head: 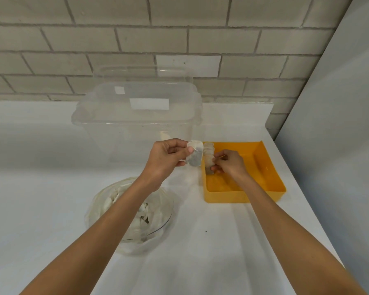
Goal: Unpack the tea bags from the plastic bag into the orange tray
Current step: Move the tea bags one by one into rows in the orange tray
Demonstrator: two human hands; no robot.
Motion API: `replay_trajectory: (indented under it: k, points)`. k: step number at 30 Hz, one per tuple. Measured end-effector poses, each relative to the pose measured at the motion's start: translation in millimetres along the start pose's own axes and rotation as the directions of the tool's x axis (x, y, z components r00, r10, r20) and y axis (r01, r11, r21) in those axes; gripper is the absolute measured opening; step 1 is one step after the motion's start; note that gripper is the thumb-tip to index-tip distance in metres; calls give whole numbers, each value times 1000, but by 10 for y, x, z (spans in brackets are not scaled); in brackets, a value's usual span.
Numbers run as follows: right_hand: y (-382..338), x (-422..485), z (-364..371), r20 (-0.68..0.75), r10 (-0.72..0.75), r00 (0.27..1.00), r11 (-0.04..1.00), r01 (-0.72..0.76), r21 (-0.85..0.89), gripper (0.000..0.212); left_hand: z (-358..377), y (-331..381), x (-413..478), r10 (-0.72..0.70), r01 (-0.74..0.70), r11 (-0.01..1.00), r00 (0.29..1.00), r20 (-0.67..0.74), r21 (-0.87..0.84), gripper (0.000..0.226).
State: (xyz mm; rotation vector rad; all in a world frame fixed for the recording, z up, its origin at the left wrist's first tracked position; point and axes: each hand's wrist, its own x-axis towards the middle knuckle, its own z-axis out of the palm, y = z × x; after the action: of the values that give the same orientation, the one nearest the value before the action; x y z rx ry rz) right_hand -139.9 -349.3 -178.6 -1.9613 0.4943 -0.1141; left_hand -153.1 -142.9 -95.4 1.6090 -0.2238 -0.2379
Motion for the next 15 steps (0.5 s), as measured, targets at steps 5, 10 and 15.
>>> replay_trajectory:
  k: [5,10,15]
  points:
    - [-7,-28,-65,-10,3,1000,1000,-3,3,12,10,-27,23,-4,4,1000,1000,11,-1,3]
    - [-73,-87,-229,-20,-27,999,1000,27,1,15,129,-32,86,0,0,1000,1000,27,24,7]
    - [-266,-236,-486,115,-75,990,980,52,192,21,401,-15,227,79,-88,974,996,50,208,27]
